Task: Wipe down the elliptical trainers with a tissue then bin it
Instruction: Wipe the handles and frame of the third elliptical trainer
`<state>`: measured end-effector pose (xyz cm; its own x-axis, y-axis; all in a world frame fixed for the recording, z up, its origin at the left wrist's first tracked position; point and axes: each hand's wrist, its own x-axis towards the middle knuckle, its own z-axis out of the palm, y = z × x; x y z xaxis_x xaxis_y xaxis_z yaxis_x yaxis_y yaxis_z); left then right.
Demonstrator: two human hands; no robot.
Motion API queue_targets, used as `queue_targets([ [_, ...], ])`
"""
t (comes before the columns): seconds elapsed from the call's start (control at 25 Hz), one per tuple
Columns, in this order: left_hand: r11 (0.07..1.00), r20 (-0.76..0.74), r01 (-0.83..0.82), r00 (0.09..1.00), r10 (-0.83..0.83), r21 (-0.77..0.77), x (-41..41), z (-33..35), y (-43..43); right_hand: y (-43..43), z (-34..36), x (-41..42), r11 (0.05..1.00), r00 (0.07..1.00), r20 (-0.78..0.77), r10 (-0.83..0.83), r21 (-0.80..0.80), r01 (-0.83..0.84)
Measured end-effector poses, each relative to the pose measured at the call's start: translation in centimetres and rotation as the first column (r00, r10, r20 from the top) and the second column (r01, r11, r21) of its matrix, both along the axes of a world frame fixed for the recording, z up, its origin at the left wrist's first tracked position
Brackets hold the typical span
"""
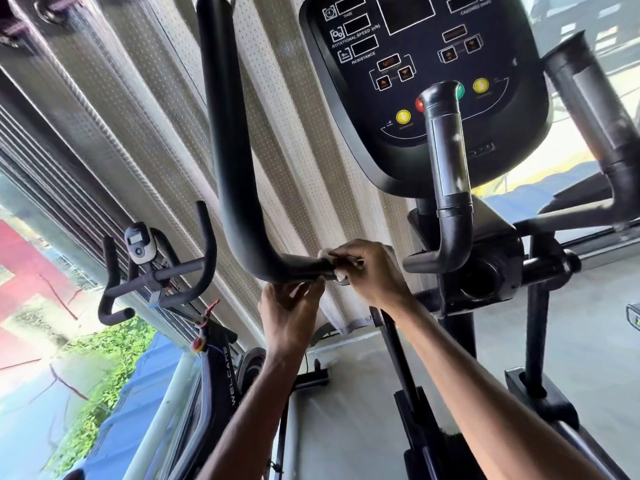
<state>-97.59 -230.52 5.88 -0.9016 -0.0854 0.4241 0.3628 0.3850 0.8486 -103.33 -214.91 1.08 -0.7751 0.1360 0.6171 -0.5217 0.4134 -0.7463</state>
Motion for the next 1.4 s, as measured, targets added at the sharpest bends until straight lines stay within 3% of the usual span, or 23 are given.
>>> queue_targets([
  [0.24,0.998,0.012,-0.011,1.000,0.012,-0.056,0.7,0.7,0.3,-0.3,0.6,-0.5,0.996,0.993,0.115,-0.004,0.086,-0.006],
  [0.44,0.999,-0.050,-0.041,0.998,0.041,0.004,1.1,0.4,-0.8,-1.5,3.1,3.2,0.976,0.975,-0.128,0.185,-0.096,-0.197],
  [0.56,1.000,-0.064,-0.013,0.998,0.012,-0.014,1.1,0.3,-1.6,-2.5,0.7,2.6,0.994,0.971,-0.225,-0.080,-0.089,0.062],
  [0.68,0.996,0.001,0.089,0.996,-0.089,-0.013,-0.1,-0.5,-2.4,-3.4,-3.4,0.6,0.939,0.938,-0.109,-0.329,-0.145,0.312],
  [0.92,0.952,0.156,0.282,0.952,-0.262,-0.121,-5.2,-2.2,-3.2,-6.3,-4.9,-1.2,0.765,0.793,0.098,-0.601,-0.215,0.607],
  [1.0,0.928,0.200,0.364,0.918,-0.342,-0.085,-7.1,-2.7,-3.6,-7.7,-4.4,-1.1,0.686,0.769,0.333,-0.545,-0.350,0.638],
  [1.04,0.919,0.217,0.394,0.900,-0.378,-0.033,-7.6,-2.9,-3.7,-8.0,-4.0,-0.6,0.616,0.783,0.463,-0.416,-0.490,0.617],
  [1.12,0.892,0.231,0.439,0.862,-0.451,0.106,-8.0,-3.3,-3.8,-8.4,-4.0,0.4,0.439,0.871,0.486,-0.075,-0.768,0.466],
  [1.16,0.873,0.232,0.451,0.843,-0.486,0.187,-8.2,-3.6,-4.1,-8.7,-4.1,1.3,0.450,0.884,0.464,-0.044,-0.781,0.433],
  [1.2,0.854,0.233,0.450,0.829,-0.509,0.262,-8.4,-3.8,-4.3,-9.1,-4.1,2.3,0.578,0.874,0.457,-0.164,-0.674,0.461],
  [1.24,0.843,0.240,0.434,0.823,-0.514,0.318,-8.9,-4.2,-4.5,-9.7,-4.0,3.3,0.730,0.850,0.374,-0.371,-0.448,0.516],
  [1.28,0.849,0.261,0.402,0.827,-0.497,0.343,-9.3,-4.6,-4.8,-10.3,-3.8,4.0,0.806,0.814,0.188,-0.550,-0.133,0.576],
  [1.32,0.859,0.291,0.355,0.834,-0.469,0.367,-9.7,-4.8,-5.2,-10.8,-3.5,4.4,0.820,0.832,-0.022,-0.555,0.157,0.551],
  [1.4,0.852,0.356,0.284,0.816,-0.456,0.441,-10.3,-5.5,-6.1,-12.2,-2.0,4.4,0.715,0.904,-0.122,-0.409,0.574,0.401],
])
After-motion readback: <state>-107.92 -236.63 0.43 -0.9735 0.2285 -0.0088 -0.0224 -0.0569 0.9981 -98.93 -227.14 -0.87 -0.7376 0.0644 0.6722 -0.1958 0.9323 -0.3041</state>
